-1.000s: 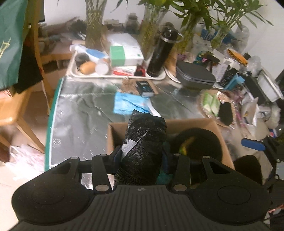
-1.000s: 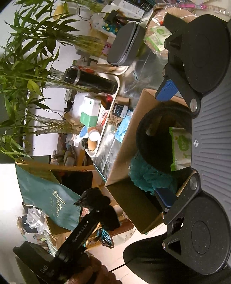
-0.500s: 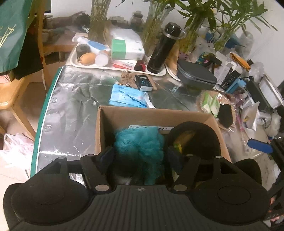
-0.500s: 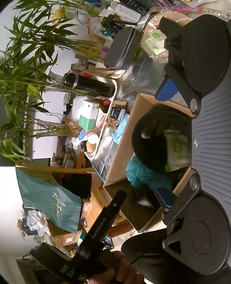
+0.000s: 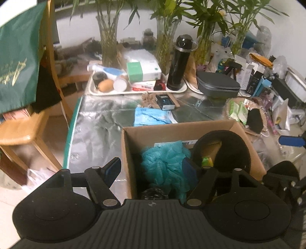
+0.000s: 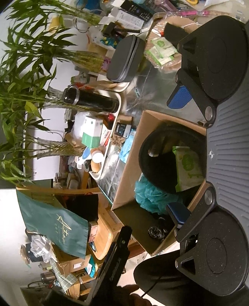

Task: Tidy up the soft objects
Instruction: 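Move both tools away from the box back over the table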

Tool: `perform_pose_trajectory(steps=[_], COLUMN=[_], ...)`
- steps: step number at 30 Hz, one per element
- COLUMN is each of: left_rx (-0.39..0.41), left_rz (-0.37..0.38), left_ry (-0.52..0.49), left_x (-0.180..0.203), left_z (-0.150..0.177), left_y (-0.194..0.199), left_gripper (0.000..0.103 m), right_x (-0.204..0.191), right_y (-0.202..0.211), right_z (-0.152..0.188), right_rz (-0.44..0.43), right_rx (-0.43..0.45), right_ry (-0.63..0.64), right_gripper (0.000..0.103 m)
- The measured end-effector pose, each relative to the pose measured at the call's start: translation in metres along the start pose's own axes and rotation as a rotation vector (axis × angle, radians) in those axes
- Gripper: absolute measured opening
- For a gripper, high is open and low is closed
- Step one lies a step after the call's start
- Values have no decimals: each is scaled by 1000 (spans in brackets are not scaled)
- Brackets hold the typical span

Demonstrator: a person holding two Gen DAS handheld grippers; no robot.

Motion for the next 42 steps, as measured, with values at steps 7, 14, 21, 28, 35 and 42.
perform_pose_trajectory(steps=[7, 14, 21, 28, 35, 42], left_rx=[44, 119, 115, 94, 81, 91], left_rz=[27, 41, 65, 18, -1, -50], left_ry=[-12, -10, 7, -4, -12, -58], left_x=[-6, -20, -32, -33, -34, -33], left_z=[2, 4, -4, -14, -28, -41], left_y=[11, 18, 8, -8, -27, -47], left_gripper=[70, 70, 70, 70, 70, 70], right_x=[10, 27, 43, 55, 71, 90], right_y=[-1, -2, -11, -26, -43, -60], right_z=[-7, -17, -26, -37, -48, -60], right_rz=[15, 24, 26, 35, 27, 25], right_rx=[-10, -5, 6, -4, -3, 4], right_ry=[-28, -53, -90, -98, -110, -114], right_gripper=[103, 103, 103, 103, 103, 103])
Point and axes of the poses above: each gripper's, at about its wrist camera, not at the fingertips, and y roughly against the way its jaws point, x to its right, z to its underside, the point moved 1 cm from there along -y, roughly the way its jaws point, and after that the axes turned 6 degrees about -x, right-handed, at the moved point
